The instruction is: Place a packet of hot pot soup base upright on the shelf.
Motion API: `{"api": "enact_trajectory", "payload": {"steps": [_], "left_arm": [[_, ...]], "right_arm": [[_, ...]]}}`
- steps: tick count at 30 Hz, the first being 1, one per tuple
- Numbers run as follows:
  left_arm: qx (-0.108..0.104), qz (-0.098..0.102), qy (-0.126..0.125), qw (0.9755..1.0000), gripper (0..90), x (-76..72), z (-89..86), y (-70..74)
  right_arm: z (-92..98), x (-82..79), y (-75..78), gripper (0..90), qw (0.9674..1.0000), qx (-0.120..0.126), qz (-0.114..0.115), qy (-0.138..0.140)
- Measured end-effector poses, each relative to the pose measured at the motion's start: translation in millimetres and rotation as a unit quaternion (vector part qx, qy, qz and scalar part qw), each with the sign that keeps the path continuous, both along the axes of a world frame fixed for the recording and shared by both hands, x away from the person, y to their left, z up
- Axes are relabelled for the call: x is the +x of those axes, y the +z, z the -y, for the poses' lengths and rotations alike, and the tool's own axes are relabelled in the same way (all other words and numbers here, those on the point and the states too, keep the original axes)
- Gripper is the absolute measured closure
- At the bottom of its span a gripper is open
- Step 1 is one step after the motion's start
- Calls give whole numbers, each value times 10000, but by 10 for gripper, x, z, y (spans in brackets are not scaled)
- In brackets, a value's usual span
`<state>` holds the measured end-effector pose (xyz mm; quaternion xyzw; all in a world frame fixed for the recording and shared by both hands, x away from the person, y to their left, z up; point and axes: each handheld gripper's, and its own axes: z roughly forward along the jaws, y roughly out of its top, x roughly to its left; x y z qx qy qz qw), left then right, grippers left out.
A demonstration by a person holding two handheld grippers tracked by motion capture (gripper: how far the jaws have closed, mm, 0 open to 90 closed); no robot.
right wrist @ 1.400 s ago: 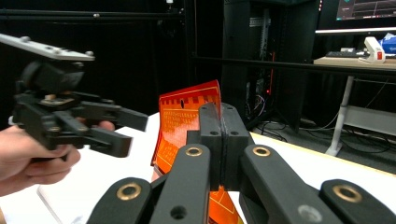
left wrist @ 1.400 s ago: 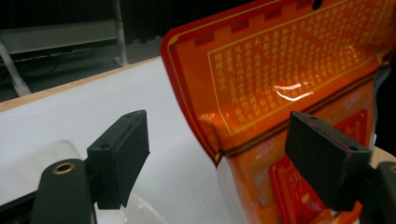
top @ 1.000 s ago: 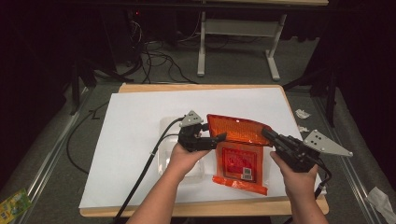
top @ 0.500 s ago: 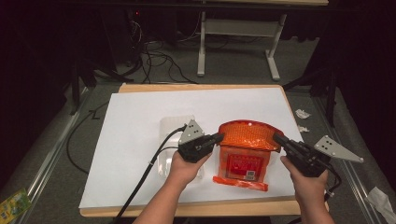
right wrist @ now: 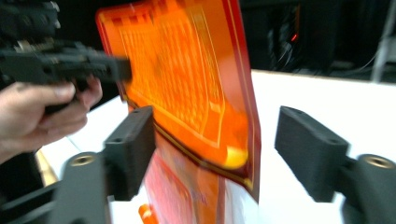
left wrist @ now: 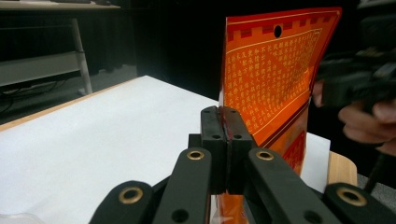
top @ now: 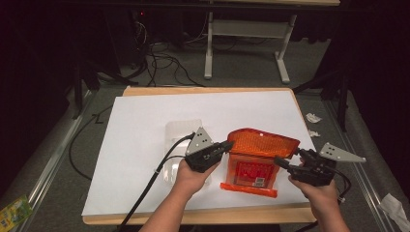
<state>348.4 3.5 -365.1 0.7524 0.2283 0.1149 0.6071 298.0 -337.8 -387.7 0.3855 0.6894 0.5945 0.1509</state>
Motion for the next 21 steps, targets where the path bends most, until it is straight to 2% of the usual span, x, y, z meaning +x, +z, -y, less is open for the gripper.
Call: {"api": "enact_trajectory", "payload": {"steps": [2, 7, 11, 16, 19, 21], "left_arm": [[2, 7, 0, 10000, 900, -7, 2, 1], [2, 5, 2, 10000, 900, -10, 7, 2], [12, 23, -2, 10000, 899, -12, 16, 3], [58, 36, 22, 10000, 886, -4, -4, 10], [148, 33, 139, 9998, 833, 12, -26, 20], [286, 44, 341, 9990, 758, 24, -44, 21]], "right_arm": [[-53, 57, -99, 238, 9997, -89, -191, 111], [-128, 124, -216, 265, 9983, -176, -420, 370], [-195, 115, -235, 375, 9965, -279, -443, 645], [-189, 99, -239, 571, 9958, -276, -416, 771], [-170, 94, -236, 649, 9946, -213, -408, 925], [-169, 83, -229, 700, 9939, -189, -381, 1014]]}}
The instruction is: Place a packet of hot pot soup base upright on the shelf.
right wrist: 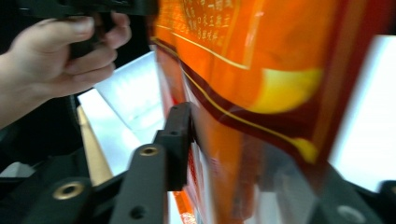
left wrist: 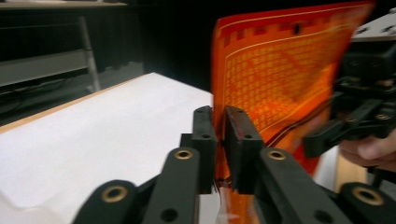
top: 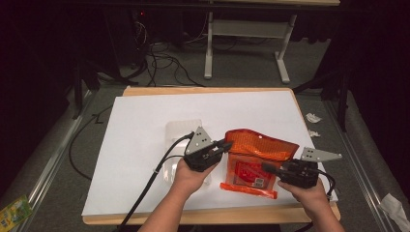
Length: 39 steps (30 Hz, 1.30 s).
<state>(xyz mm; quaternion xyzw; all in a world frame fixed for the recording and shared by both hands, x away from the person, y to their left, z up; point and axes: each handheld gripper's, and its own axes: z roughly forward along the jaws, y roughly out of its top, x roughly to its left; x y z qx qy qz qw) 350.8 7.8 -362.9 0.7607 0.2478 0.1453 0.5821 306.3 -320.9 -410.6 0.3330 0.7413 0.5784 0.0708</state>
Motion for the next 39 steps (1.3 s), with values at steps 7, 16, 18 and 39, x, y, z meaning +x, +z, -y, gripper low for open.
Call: {"api": "enact_trajectory", "payload": {"steps": [7, 16, 18, 39], "left_arm": [[386, -41, 584, 9975, 450, 22, -243, -31], [730, 26, 1108, 9912, 368, -63, -893, -55], [721, -20, 1380, 9878, 363, -96, -1216, -97], [421, -769, 2252, 9704, 315, -345, -2281, -786]], "right_arm": [[8, -19, 3, 717, 10000, 12, -84, -39], [-22, -47, 39, 714, 9998, -84, -118, -102], [-22, -60, 36, 715, 9998, -73, -149, -137], [-70, -127, 81, 722, 9997, -114, -74, -186]]}}
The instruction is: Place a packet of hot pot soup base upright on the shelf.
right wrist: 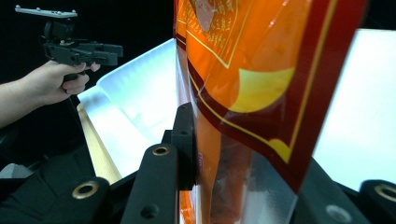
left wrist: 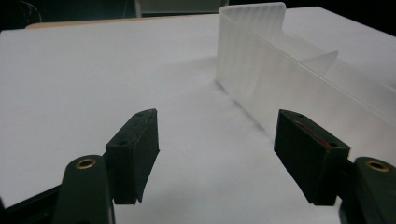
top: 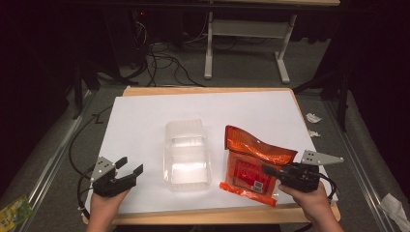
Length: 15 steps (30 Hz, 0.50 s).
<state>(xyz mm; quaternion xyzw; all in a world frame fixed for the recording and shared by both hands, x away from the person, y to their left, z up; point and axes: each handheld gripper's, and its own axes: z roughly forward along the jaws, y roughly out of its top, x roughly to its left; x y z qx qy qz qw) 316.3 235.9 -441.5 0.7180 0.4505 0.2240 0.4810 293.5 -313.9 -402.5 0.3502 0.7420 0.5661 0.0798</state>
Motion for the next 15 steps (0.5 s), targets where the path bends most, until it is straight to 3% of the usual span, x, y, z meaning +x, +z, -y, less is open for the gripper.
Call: {"api": "enact_trajectory", "payload": {"steps": [4, 8, 15], "left_arm": [[85, 55, 1, 9999, 311, -3, 16, -16], [129, 83, -13, 9999, 309, 1, 35, -15], [210, 107, -84, 9997, 298, 3, 49, -20]], "right_arm": [[-34, -45, 100, 723, 9998, -13, 163, -112], [-30, -95, 202, 723, 9983, 40, 414, -408], [-129, -142, 385, 723, 9901, -72, 922, -1052]]}}
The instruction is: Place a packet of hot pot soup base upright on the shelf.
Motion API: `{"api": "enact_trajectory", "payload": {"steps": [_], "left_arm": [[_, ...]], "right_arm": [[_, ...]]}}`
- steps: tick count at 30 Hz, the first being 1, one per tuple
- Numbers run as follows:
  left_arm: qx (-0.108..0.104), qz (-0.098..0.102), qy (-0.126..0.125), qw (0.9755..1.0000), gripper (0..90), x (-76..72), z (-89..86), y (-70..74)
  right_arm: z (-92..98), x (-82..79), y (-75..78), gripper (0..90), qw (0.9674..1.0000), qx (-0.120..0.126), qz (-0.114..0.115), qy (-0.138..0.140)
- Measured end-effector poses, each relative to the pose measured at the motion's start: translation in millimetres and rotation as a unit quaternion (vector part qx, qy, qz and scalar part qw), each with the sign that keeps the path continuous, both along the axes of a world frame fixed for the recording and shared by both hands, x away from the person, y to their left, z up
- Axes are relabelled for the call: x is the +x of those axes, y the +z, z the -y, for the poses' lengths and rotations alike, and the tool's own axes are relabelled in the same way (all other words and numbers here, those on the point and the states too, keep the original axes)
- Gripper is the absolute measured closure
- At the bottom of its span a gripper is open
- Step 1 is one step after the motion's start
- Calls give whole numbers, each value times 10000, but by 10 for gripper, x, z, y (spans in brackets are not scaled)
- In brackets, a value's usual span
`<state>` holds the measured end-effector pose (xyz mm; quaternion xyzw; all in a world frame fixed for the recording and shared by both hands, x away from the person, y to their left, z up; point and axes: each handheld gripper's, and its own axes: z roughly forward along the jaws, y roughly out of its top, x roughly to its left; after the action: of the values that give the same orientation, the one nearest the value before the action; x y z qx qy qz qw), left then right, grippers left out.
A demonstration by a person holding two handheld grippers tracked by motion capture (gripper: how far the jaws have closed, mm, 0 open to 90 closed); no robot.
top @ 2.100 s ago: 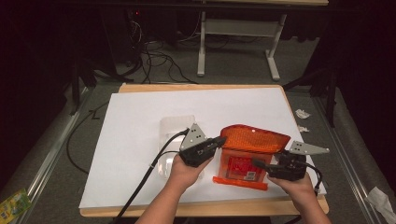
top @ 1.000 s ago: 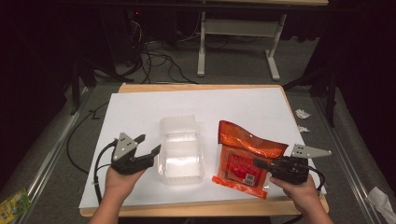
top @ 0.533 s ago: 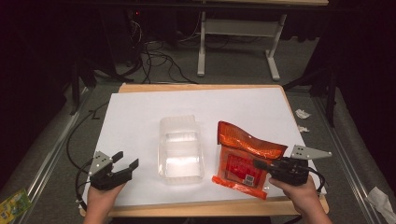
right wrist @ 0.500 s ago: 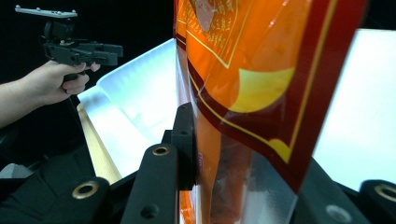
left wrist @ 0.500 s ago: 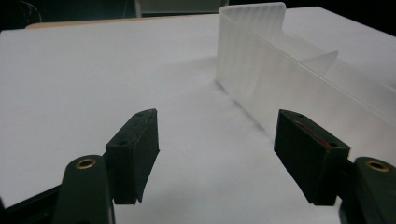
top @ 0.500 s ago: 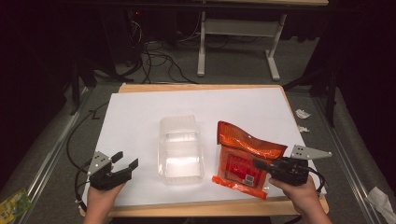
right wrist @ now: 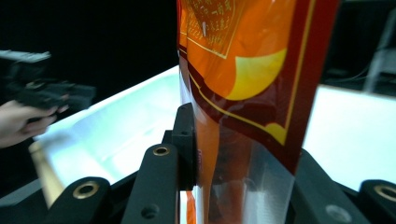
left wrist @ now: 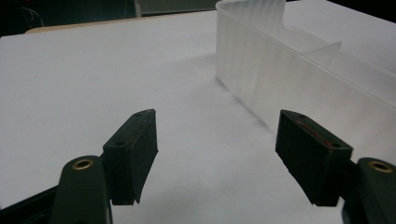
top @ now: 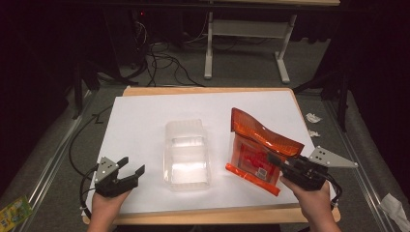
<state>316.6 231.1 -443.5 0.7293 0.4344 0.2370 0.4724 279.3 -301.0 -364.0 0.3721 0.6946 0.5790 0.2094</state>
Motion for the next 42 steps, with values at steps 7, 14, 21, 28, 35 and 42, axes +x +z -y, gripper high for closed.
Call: {"api": "enact_trajectory", "payload": {"steps": [7, 14, 21, 28, 35, 42], "left_arm": [[154, 40, -18, 9999, 286, -4, 1, 0], [178, 71, -23, 9998, 274, -4, -4, 4], [203, 97, -70, 9997, 269, -13, 7, 11], [183, 138, -65, 9997, 267, -13, -12, 17], [159, 161, -63, 9997, 266, -13, -34, 29], [143, 153, -105, 9997, 262, -7, -34, 30]], "right_arm": [[-210, 95, 100, 722, 9991, 70, 260, -331], [-477, 229, 165, 723, 9987, 141, 306, -377], [-723, 299, 206, 723, 9986, 142, 395, -322], [-1009, 359, 265, 723, 9983, 175, 499, -227], [-1233, 410, 269, 723, 9984, 175, 526, -124], [-1441, 450, 250, 723, 9982, 185, 562, -27]]}}
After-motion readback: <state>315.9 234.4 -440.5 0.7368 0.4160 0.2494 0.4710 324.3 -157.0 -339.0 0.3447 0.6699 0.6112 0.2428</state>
